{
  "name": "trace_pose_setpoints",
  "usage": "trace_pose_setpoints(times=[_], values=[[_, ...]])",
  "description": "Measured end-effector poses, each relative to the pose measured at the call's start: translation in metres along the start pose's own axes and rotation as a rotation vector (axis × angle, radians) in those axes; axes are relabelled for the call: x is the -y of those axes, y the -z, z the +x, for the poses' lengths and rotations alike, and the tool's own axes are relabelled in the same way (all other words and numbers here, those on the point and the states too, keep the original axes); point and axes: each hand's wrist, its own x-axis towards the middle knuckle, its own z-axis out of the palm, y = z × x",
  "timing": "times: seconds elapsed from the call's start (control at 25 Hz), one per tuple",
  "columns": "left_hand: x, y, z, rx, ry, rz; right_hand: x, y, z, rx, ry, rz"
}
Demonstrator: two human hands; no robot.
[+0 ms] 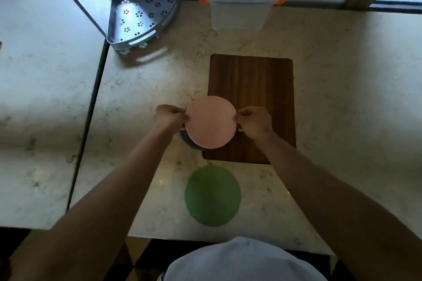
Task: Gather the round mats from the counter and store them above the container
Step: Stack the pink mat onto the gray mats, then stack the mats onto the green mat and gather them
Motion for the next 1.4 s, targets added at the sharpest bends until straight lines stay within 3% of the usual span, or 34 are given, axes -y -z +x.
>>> trace_pose_setpoints(times=[0.36, 0.76, 1.12, 1.4], values=[[0.02, 0.012, 0.025, 0.005, -0.037, 0.134, 0.002, -0.03, 0.0, 0.001, -0.017, -0.062], [0.029, 0.005, 0.026, -0.034, -0.211, 0.339, 0.001, -0.042, -0.006, -0.072, -0.026, -0.243], [0.03, -0.01, 0.021, -0.079, -0.339, 0.664, 0.014, -0.051, -0.014, -0.158, -0.134, -0.317], [0.025, -0.01, 0.028, -0.041, -0.21, 0.546, 0.015, -0.047, -0.007, -0.06, -0.204, -0.194]])
